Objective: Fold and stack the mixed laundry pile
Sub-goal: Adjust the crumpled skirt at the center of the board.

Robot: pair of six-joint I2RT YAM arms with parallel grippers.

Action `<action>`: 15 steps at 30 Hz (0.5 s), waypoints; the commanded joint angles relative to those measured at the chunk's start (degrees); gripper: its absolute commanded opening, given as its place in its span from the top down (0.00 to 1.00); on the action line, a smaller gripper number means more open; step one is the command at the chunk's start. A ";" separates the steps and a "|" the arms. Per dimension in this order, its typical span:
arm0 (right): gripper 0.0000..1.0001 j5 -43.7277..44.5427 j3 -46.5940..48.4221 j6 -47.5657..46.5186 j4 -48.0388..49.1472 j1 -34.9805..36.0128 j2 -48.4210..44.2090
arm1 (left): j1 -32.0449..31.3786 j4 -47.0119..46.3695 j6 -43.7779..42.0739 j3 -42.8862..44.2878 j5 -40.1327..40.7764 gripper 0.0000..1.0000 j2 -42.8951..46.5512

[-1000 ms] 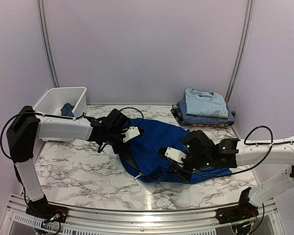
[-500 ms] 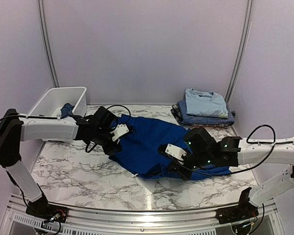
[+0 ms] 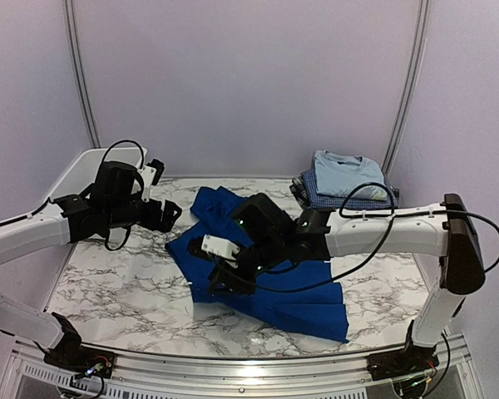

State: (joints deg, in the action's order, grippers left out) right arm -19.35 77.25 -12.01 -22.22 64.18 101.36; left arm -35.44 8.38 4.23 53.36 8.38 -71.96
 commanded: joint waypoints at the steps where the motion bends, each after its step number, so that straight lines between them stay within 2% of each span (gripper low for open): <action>1: 0.40 -15.94 -3.18 3.62 -2.53 -8.65 -7.97 | 0.04 2.82 5.44 0.77 -3.98 0.01 -1.98; 2: 0.29 -18.12 -6.22 5.64 -0.34 -12.08 -10.76 | 0.02 4.96 5.43 2.29 -4.87 0.01 -4.92; 3: 0.22 -18.79 -9.15 7.65 2.37 -15.92 -13.12 | 0.02 6.74 5.47 3.86 -6.17 0.01 -7.15; 5: 0.19 -18.51 -11.58 8.53 4.22 -22.35 -14.80 | -0.18 8.40 6.04 6.54 -10.43 0.04 -11.21; 7: 0.23 -16.71 -10.11 8.07 2.55 -26.95 -12.19 | -0.55 8.18 7.07 8.02 -14.23 0.12 -14.32; 9: 0.33 -14.64 -7.14 8.17 -0.69 -30.17 -7.41 | -2.11 8.17 6.08 9.64 -15.43 0.18 -17.15; 13: 0.49 -13.95 -2.09 10.28 -3.41 -33.17 2.06 | -5.11 9.17 6.03 11.73 -15.63 0.28 -23.29; 15: 0.51 -13.81 -1.83 11.58 -2.24 -33.64 4.90 | -5.16 9.43 7.59 12.74 -15.02 0.34 -26.64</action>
State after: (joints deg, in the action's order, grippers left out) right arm -33.23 73.34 -3.55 -22.09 31.48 101.34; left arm -39.68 15.20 10.07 63.42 -4.78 -93.89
